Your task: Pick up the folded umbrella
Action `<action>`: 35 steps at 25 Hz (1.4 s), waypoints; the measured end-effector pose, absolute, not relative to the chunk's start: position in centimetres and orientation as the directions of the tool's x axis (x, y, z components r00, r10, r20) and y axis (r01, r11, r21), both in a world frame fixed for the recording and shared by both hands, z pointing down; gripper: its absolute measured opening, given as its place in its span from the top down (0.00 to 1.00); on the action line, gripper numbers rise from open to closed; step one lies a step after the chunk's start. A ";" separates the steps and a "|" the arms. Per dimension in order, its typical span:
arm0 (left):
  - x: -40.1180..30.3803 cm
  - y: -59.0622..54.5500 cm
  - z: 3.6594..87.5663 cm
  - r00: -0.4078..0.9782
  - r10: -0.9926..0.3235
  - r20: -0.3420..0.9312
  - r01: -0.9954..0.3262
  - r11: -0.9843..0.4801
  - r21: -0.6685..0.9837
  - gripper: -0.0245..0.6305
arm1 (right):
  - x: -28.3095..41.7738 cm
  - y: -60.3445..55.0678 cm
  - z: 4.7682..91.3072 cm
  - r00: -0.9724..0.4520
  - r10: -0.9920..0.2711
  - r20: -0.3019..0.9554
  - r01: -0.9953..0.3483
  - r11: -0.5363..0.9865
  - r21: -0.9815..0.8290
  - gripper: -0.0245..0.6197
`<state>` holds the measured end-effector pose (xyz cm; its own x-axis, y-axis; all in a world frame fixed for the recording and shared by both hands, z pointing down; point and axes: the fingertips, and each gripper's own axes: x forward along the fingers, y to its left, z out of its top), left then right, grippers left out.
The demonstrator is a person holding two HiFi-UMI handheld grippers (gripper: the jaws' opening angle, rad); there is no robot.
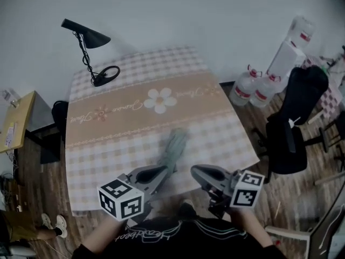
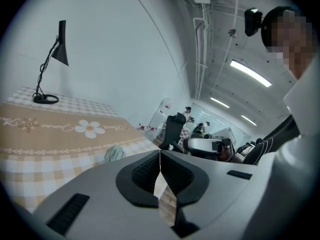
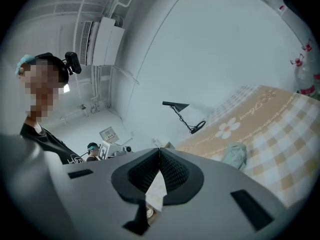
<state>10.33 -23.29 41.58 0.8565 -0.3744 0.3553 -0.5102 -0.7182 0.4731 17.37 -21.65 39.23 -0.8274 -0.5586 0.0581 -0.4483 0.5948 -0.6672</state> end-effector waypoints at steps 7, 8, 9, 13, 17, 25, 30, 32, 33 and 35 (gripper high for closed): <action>11.4 -26.2 43.6 0.789 -0.453 0.415 -0.612 -0.642 0.462 0.96 | 18.7 -25.7 40.9 -0.899 -0.432 0.075 -0.359 0.626 -0.693 0.94; 11.6 -26.4 44.1 0.782 -0.455 0.427 -0.621 -0.631 0.466 0.96 | 18.7 -26.1 41.2 -0.906 -0.417 0.078 -0.349 0.628 -0.696 0.94; 11.7 -26.7 44.7 0.773 -0.457 0.439 -0.632 -0.618 0.468 0.96 | 18.9 -26.4 41.6 -0.911 -0.403 0.082 -0.342 0.630 -0.698 0.94; 12.1 -27.8 47.0 0.727 -0.472 0.499 -0.682 -0.581 0.444 0.96 | 19.5 -27.5 42.5 -0.929 -0.360 0.086 -0.311 0.633 -0.709 0.94; 12.5 -28.5 48.7 0.694 -0.475 0.541 -0.713 -0.557 0.425 0.91 | 20.0 -28.2 43.5 -0.941 -0.329 0.079 -0.279 0.623 -0.731 0.94; 12.5 -30.0 53.4 0.557 -0.479 0.679 -0.803 -0.520 0.292 0.64 | 21.5 -29.0 45.1 -0.947 -0.315 0.058 -0.250 0.611 -0.752 0.94; 12.7 -30.5 56.8 0.503 -0.432 0.749 -0.822 -0.508 0.259 0.54 | 22.8 -29.2 46.4 -0.940 -0.336 0.055 -0.250 0.570 -0.783 0.94; 12.9 -30.7 58.0 0.482 -0.419 0.770 -0.824 -0.514 0.236 0.52 | 23.1 -29.3 46.9 -0.938 -0.343 0.060 -0.256 0.561 -0.787 0.94; 12.8 -30.9 58.6 0.470 -0.416 0.779 -0.828 -0.514 0.225 0.52 | 23.2 -29.4 47.1 -0.937 -0.345 0.062 -0.257 0.558 -0.789 0.94; 12.7 -31.3 59.5 0.449 -0.413 0.792 -0.837 -0.505 0.212 0.51 | 23.4 -29.6 47.4 -0.935 -0.349 0.065 -0.261 0.552 -0.792 0.94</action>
<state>12.73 -31.32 59.49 0.4492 -0.4129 0.7923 -0.8370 -0.5046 0.2116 23.38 -29.61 47.40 -0.9348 -0.3493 0.0649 -0.2613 0.5522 -0.7917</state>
